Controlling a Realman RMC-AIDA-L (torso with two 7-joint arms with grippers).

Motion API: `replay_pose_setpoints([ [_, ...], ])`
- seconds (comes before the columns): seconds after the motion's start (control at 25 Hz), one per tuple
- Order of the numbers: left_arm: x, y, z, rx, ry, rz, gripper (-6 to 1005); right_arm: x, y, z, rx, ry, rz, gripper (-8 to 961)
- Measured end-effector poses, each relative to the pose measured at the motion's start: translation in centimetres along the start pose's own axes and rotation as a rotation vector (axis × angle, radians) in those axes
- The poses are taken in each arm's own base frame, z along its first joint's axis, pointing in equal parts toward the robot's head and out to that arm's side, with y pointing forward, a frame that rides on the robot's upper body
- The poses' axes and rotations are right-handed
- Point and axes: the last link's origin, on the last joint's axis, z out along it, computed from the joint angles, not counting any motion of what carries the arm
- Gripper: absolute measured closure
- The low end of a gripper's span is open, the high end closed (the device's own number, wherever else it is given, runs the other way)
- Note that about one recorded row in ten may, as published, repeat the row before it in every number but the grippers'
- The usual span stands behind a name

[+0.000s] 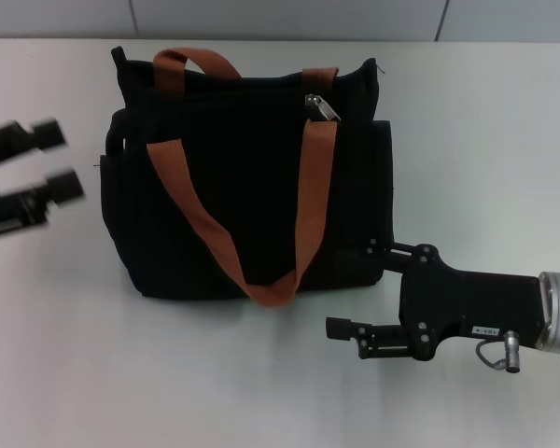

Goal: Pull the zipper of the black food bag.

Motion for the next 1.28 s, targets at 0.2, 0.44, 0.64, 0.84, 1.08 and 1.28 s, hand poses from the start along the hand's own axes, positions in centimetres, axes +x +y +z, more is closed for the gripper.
replay_pose_setpoints([
  [0.2, -2.3, 2.2, 2.5, -0.154, -0.052, 0.072, 197, 0.2, 0.0, 0.2, 0.007, -0.001, -0.023, 136],
  [0.44, -5.7, 4.5, 4.7, -0.266, -0.104, 0.121, 197, 0.2, 0.2, 0.8, -0.01, -0.005, -0.026, 137],
  [0.64, -8.5, 4.9, 5.6, -0.25, -0.148, 0.109, 197, 0.7, 0.7, 1.0, -0.026, 0.004, -0.031, 137],
  [0.84, -9.0, 4.7, 5.8, -0.231, -0.167, 0.111, 197, 1.1, 1.2, 1.1, -0.045, 0.02, -0.02, 137],
  [1.08, -9.2, 4.6, 5.8, -0.221, -0.177, 0.121, 197, 1.3, 1.6, 1.3, -0.074, 0.032, -0.015, 137],
  [1.28, -9.3, 4.6, 5.8, -0.225, -0.189, 0.12, 197, 1.3, 1.7, 1.3, -0.076, 0.03, -0.014, 137],
])
